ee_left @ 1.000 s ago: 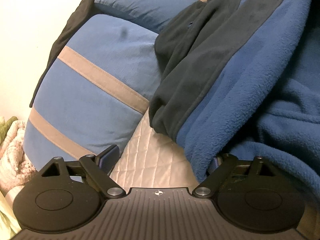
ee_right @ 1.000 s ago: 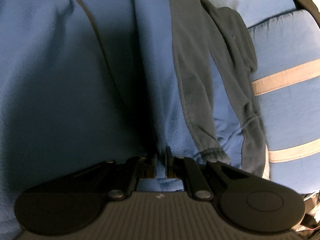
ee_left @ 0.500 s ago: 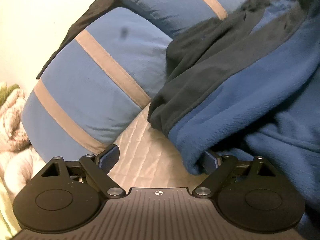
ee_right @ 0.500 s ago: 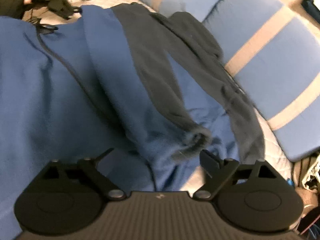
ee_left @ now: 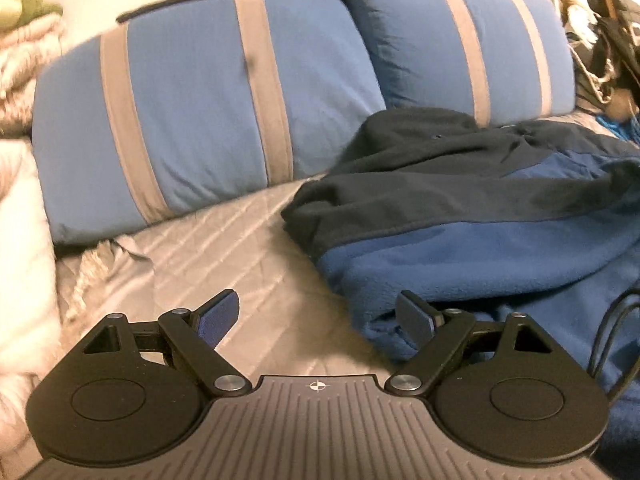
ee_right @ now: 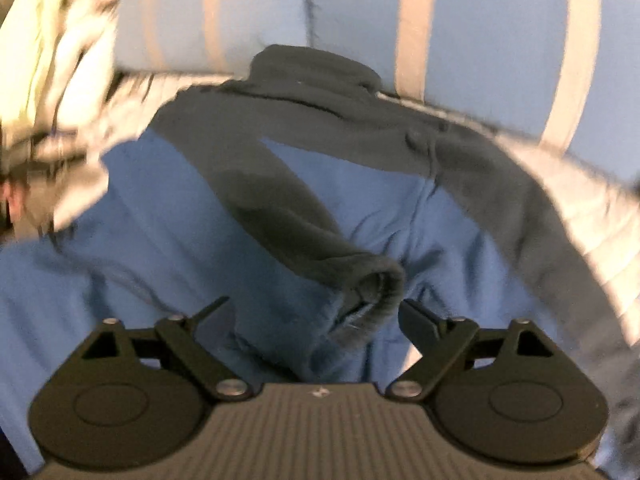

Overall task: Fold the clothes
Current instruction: 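Open the right gripper and lower it onto the folded hoodie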

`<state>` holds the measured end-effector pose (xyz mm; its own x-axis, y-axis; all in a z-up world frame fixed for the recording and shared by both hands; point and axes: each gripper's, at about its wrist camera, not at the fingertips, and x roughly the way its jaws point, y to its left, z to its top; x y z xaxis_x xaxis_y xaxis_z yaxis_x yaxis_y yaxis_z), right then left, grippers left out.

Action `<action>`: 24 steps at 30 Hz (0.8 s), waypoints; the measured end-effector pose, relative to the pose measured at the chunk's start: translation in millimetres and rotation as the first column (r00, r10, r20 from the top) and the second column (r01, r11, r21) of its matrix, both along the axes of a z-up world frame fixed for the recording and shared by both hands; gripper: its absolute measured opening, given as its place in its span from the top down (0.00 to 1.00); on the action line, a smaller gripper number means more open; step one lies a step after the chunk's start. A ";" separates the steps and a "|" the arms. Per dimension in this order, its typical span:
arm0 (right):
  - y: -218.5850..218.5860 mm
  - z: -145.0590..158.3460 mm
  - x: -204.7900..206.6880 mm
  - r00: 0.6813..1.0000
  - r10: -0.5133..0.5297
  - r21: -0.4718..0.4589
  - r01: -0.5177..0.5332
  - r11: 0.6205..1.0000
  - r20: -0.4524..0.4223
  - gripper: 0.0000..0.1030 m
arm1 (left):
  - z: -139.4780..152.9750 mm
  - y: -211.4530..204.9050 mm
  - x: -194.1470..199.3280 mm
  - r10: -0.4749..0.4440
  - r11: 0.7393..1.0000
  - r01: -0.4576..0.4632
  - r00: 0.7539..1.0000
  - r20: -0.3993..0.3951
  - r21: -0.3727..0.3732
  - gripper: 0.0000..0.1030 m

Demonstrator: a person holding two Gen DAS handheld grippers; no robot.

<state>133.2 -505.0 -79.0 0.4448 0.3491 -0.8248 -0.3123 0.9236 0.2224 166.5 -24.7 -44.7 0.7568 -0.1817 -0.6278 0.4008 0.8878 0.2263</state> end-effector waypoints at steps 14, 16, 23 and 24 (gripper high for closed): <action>-5.6 -18.2 25.4 0.987 -0.075 0.140 0.055 0.989 0.139 0.86 | -12.9 1.7 10.8 -0.015 1.000 0.016 0.999 -0.052 0.020 0.16; -9.4 -24.8 28.9 0.989 -0.099 0.099 0.088 0.991 0.114 0.57 | -16.5 2.2 11.3 -0.018 0.999 0.020 0.998 -0.063 0.034 0.16; -17.7 -28.3 22.5 0.980 -0.169 0.077 0.161 0.984 0.107 0.21 | -28.8 -7.0 26.3 0.035 0.999 -0.034 0.996 -0.077 0.020 0.16; -17.7 -26.5 21.5 0.979 -0.172 0.075 0.165 0.983 0.109 0.21 | -30.6 -8.4 30.5 0.052 0.998 -0.050 0.996 -0.075 0.027 0.15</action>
<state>154.7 -522.7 -105.5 0.5917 0.3122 -0.7432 -0.1801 0.9499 0.2556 196.9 -33.1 -75.4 0.7149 -0.1270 -0.6876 0.3717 0.9020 0.2198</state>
